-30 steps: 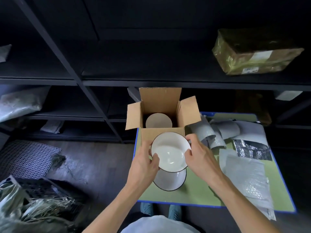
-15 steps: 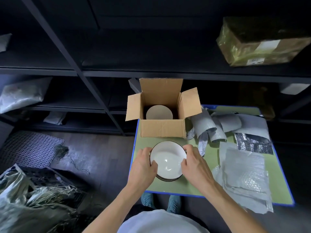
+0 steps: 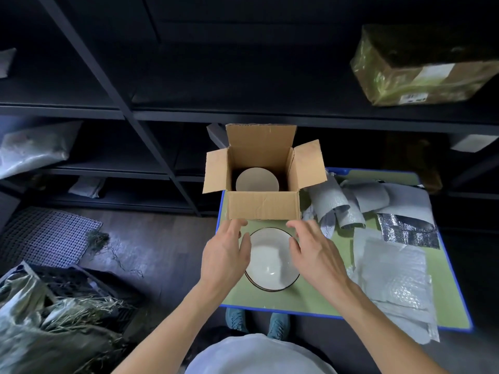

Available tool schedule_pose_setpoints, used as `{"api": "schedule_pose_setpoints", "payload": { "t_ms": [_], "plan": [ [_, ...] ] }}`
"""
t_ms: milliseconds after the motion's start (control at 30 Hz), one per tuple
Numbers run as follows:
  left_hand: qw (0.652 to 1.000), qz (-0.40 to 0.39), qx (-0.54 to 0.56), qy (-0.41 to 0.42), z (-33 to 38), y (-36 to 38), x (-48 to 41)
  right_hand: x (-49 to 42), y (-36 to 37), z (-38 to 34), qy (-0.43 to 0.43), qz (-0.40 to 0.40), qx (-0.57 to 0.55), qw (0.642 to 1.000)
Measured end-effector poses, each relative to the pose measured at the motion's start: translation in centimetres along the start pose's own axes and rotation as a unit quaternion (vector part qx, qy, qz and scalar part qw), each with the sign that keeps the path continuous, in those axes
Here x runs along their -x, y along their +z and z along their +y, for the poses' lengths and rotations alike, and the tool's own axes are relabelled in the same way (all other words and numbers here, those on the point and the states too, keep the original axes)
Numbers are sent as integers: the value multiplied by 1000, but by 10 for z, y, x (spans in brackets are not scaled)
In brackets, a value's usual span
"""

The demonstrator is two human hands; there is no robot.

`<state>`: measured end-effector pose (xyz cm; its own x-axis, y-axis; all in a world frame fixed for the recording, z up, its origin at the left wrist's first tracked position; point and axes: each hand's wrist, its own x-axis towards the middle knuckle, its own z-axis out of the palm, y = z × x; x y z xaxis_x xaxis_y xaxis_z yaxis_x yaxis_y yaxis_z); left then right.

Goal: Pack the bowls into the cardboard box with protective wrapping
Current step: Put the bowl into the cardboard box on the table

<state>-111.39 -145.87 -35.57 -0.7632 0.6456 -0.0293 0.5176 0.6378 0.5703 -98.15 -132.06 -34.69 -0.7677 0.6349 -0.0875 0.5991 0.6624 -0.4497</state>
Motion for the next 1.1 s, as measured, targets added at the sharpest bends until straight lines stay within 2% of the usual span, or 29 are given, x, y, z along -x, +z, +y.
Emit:
{"api": "schedule_pose_setpoints", "payload": {
  "t_ms": [233, 400, 633, 867, 967, 1100],
  "plan": [
    [994, 64, -34, 79, 8, -14, -52, -53, -18, -15, -64, 20, 5, 998],
    [985, 84, -135, 72, -3, -10, -91, -104, -13, -20, -54, 22, 21, 998],
    [982, 37, -184, 32, -11, 6, -126, -170, 6, -25, 22, -106, 79, 991],
    [981, 29, -190, 33, -19, 8, -128, -208, 35, -31, 114, -220, 149, 957],
    [984, 23, -176, 31, -20, 9, -129, -216, 43, -34, 150, -235, 156, 948],
    [967, 15, -252, 36, -20, 11, -131, -223, 50, -36, 185, -228, 150, 944]
  ]
}}
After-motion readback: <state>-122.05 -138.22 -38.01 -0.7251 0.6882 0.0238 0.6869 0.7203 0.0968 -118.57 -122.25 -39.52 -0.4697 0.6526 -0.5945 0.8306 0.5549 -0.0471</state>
